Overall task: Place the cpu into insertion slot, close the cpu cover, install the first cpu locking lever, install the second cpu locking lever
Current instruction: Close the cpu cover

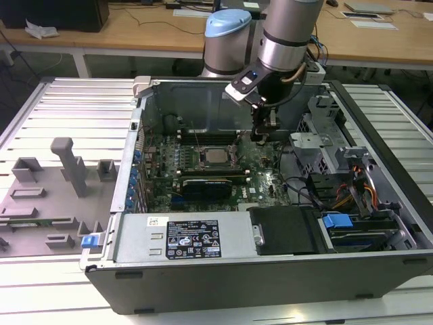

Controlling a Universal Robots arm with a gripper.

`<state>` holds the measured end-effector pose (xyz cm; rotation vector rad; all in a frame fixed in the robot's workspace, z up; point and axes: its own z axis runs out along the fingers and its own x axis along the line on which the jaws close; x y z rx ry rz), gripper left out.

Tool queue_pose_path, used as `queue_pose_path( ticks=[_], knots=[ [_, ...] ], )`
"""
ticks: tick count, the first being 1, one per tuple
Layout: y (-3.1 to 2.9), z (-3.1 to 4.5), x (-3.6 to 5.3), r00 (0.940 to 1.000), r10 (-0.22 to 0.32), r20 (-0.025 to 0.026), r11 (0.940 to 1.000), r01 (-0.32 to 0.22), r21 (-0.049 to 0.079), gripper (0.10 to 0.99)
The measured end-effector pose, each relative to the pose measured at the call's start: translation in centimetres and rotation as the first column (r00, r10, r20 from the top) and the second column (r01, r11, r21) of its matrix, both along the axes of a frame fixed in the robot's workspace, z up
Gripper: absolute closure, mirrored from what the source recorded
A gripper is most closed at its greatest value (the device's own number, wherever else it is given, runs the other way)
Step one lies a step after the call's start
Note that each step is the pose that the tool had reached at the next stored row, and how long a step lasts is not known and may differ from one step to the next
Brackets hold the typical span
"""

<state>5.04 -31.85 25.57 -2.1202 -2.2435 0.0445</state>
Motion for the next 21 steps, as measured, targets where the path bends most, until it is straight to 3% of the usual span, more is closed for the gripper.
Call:
queue_pose_path(
  ticks=[1,2,5,13,20,21],
  knots=[
    [0.00,-0.01,-0.03,1.0000,0.000,-0.0025,1.0000,0.000,0.000,0.980],
    [0.01,0.00,-0.63,1.0000,0.000,0.0036,1.0000,0.000,0.000,0.980],
    [0.04,-0.01,-1.21,1.0000,-0.001,0.0091,1.0000,0.001,0.000,0.980],
    [0.13,0.00,-3.44,0.9995,-0.001,0.0317,1.0000,0.001,0.000,0.980],
    [0.13,0.00,-3.81,0.9994,-0.001,0.0354,1.0000,0.001,0.000,0.980],
    [0.13,0.00,-3.93,0.9992,-0.001,0.0394,1.0000,0.001,0.000,0.980]
  ],
)
